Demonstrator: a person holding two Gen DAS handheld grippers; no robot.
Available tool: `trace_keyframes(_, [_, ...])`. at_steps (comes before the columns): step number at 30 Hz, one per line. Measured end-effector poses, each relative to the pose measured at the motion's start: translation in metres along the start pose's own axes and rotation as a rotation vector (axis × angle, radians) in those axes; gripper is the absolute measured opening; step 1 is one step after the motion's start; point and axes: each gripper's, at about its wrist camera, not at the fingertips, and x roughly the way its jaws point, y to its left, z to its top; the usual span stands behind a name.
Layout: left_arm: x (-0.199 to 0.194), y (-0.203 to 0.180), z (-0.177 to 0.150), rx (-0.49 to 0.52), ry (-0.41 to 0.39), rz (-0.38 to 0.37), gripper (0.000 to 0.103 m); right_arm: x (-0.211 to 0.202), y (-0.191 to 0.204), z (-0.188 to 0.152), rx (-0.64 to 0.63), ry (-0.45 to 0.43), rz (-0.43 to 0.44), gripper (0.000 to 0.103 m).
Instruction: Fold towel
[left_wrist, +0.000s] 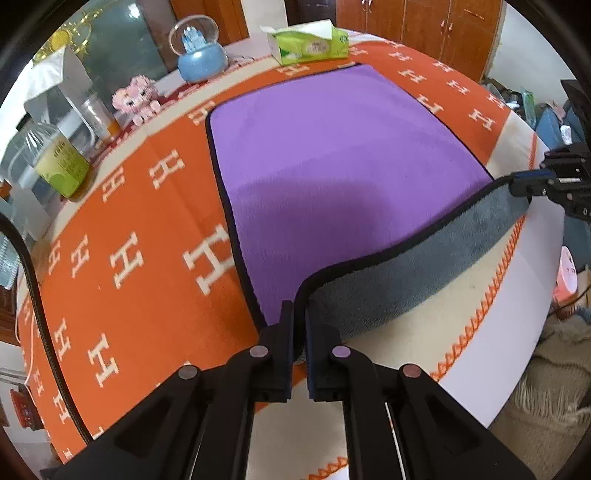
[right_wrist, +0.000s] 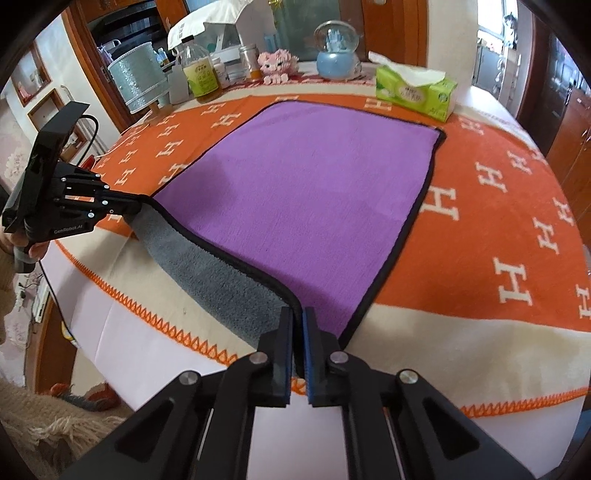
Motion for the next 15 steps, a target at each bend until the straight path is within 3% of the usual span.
trace_keyframes(15, [0.013, 0.023, 0.048, -0.128, -0.072, 0.096, 0.003, 0.004, -0.021, 0.042, 0.062, -0.085, -0.117, 0.004])
